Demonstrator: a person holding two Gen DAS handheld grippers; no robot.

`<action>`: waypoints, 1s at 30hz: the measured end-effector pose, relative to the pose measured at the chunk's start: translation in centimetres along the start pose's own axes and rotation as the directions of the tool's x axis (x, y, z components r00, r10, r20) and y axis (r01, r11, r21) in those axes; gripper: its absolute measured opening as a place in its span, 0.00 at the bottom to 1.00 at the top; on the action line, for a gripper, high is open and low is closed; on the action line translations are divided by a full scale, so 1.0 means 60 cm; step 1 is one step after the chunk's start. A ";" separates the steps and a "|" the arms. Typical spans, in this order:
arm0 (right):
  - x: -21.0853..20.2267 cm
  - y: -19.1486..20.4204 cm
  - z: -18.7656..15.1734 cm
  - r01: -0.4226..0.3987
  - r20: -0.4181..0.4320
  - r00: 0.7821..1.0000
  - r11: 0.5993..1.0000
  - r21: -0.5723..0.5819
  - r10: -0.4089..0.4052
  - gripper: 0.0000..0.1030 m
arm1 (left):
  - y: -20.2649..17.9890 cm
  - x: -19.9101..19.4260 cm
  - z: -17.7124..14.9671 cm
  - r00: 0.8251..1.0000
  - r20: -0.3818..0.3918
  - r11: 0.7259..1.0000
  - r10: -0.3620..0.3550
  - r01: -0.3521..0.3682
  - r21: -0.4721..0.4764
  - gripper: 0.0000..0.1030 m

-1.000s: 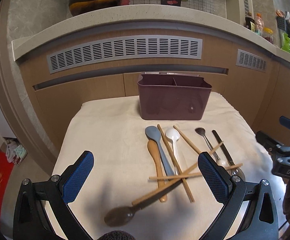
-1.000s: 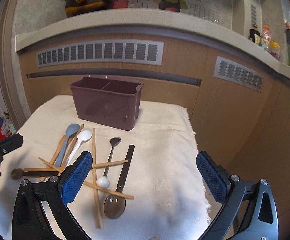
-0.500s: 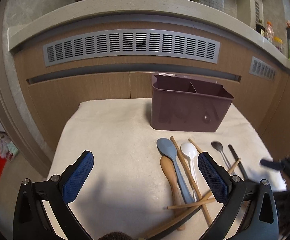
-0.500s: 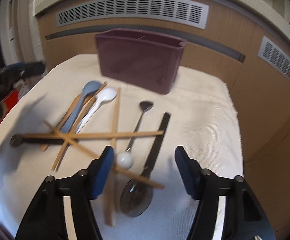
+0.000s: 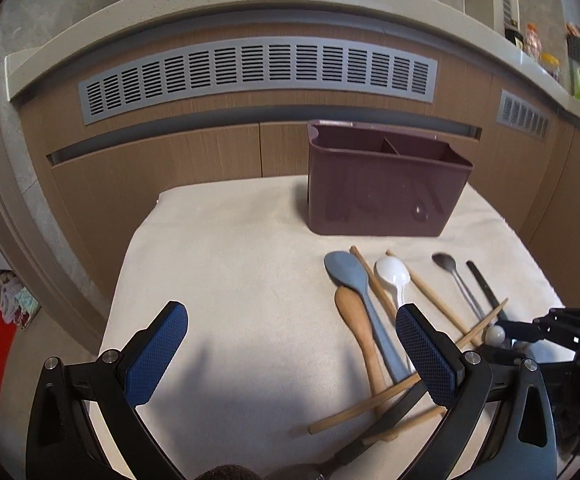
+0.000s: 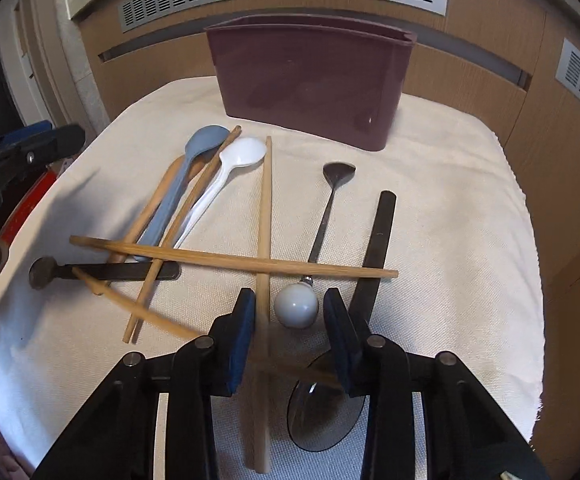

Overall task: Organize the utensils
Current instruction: 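Grasp the small white-knobbed spoon with the right tool while the left tool reaches the blue spoon, then close the left tool on the blue plastic spoon's handle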

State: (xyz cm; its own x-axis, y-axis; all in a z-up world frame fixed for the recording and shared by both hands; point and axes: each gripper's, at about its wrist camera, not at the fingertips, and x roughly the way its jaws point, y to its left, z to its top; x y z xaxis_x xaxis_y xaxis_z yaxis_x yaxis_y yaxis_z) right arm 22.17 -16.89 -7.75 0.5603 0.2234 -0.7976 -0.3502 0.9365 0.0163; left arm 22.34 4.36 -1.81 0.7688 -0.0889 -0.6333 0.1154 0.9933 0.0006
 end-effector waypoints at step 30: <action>-0.081 -0.056 0.014 0.042 0.172 0.984 0.998 0.045 -0.050 0.20 | -0.055 0.258 0.091 0.911 -0.398 0.994 -0.106 0.089 -0.060 0.60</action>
State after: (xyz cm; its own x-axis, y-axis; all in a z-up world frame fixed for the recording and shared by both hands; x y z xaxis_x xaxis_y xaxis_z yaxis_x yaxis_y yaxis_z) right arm 21.25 -20.88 -3.45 0.6974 0.2198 -0.6822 -0.2917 0.9565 0.0099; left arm 37.29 -0.69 -7.38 0.4375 -0.1572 -0.8854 0.1456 0.9840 -0.1027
